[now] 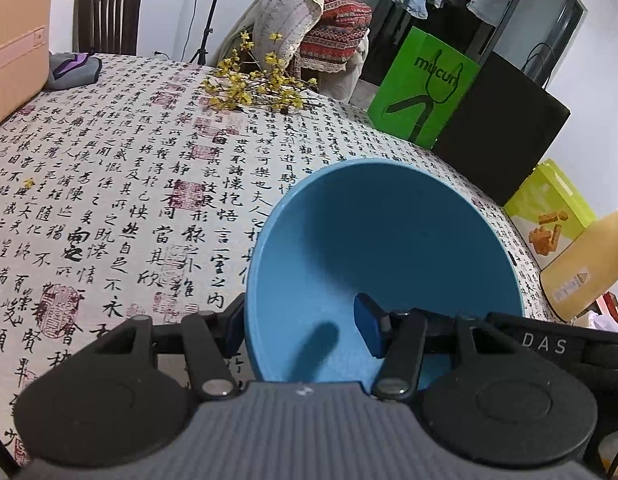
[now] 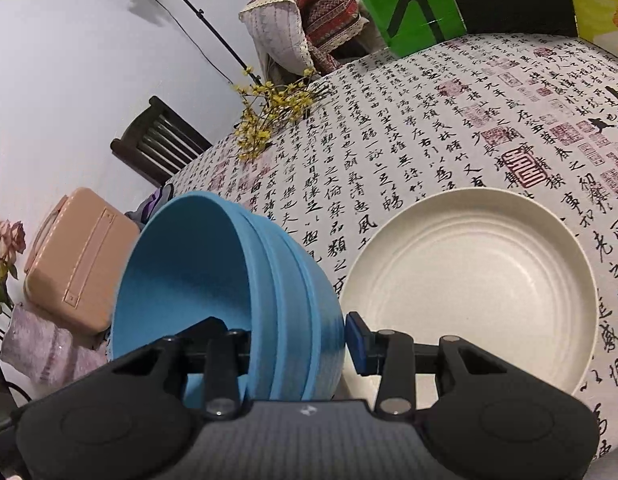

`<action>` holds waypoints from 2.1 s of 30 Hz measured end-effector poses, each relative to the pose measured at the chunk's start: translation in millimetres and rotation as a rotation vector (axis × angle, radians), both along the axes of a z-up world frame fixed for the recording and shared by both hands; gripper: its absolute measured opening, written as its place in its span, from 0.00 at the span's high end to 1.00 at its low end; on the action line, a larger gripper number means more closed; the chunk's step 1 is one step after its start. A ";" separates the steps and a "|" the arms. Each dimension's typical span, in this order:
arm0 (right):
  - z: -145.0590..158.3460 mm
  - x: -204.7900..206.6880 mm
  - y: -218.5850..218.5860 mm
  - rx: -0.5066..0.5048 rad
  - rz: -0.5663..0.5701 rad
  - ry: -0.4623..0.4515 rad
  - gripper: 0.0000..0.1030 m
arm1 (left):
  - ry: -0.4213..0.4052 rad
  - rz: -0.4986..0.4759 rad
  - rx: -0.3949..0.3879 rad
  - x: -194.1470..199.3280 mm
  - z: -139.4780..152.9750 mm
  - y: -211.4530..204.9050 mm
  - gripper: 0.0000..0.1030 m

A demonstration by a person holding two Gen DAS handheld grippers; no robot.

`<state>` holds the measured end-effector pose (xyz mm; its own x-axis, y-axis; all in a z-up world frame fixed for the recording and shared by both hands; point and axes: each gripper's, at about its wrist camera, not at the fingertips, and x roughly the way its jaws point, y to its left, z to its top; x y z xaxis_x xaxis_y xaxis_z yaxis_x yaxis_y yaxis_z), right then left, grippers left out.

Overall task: Organize plates and bowls
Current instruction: 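Carry the stacked blue bowls toward the cream plate stack with both grippers, then lower the stacked blue bowls onto the cream plates and open both grippers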

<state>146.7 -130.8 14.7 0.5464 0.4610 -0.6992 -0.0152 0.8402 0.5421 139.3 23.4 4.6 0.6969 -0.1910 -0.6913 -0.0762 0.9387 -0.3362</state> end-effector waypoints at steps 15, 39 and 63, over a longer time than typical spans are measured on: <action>2.7 -4.9 -27.5 0.006 -0.040 -0.012 0.63 | -0.002 -0.037 -0.006 6.7 -0.2 -24.4 0.45; -5.4 -13.1 -82.4 0.023 -0.130 -0.014 0.63 | 0.018 -0.110 -0.018 20.2 -8.8 -74.0 0.45; -32.9 -6.5 -115.8 0.029 -0.165 0.008 0.63 | 0.075 -0.138 -0.013 40.5 -30.9 -100.3 0.45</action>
